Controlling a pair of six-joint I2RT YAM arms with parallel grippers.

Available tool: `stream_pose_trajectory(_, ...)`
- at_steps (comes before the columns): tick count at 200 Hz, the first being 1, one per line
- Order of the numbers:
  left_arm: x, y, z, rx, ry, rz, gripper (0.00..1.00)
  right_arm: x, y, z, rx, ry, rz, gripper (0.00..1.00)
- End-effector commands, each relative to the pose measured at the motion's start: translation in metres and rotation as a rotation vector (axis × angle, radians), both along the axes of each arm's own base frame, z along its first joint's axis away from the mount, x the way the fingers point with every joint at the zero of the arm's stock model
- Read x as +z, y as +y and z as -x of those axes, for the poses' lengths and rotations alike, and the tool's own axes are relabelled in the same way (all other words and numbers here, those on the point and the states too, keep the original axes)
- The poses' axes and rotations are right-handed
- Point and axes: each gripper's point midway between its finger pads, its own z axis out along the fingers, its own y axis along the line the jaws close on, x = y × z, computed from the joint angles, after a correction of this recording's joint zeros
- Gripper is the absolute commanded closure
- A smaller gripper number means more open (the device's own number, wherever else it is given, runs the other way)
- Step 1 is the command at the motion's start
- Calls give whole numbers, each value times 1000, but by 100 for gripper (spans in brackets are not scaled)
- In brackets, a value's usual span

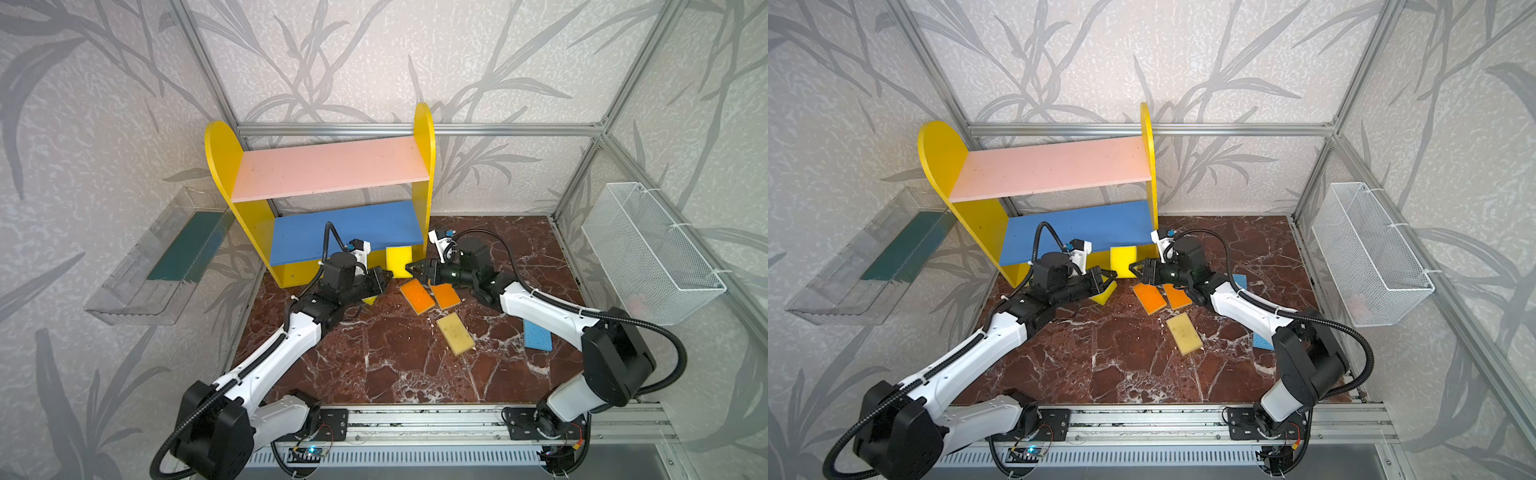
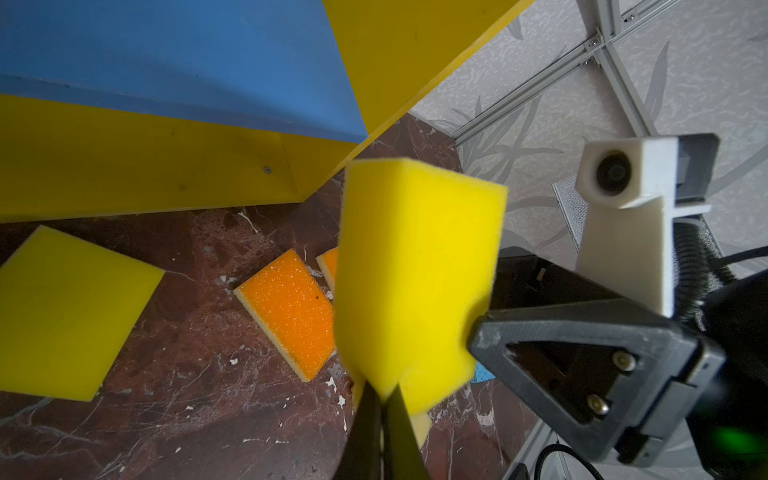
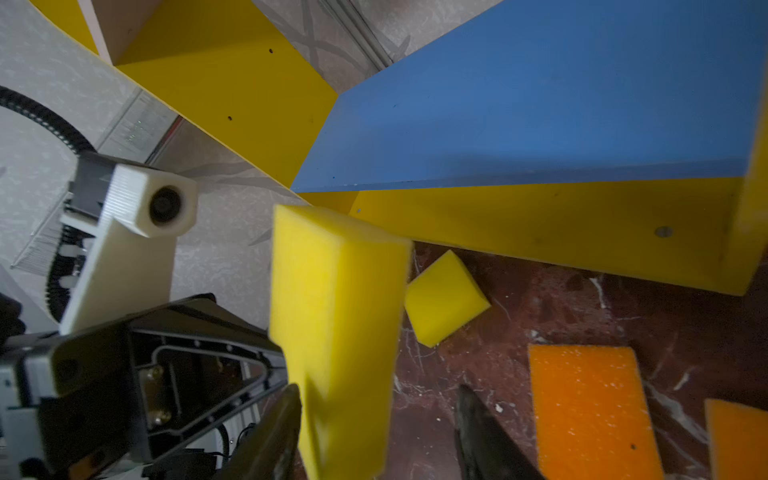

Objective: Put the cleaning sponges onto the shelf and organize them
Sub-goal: 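Carry the yellow sponge to the blue shelf with the left gripper while the right withdraws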

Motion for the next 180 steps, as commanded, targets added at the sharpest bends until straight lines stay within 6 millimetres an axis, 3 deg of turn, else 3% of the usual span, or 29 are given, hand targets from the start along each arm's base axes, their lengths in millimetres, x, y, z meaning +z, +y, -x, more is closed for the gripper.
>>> stream_pose_trajectory(1,27,0,-17,36,-65,18,100,16,-33,2,-37,-22,-33,28)
stream_pose_trajectory(17,30,-1,-32,60,-78,17,100,13,-60,7,-90,-24,-23,22)
stream_pose_trajectory(56,18,-4,-77,105,-64,33,100,-11,-109,29,-198,8,34,22)
stream_pose_trajectory(94,2,3,-116,166,-53,50,100,-31,-145,52,-292,-20,105,22)
stream_pose_trajectory(143,5,1,-158,181,-61,55,100,-39,-155,58,-314,-17,141,22)
stream_pose_trajectory(180,-5,-4,-173,170,5,33,100,-50,-155,55,-319,9,151,22)
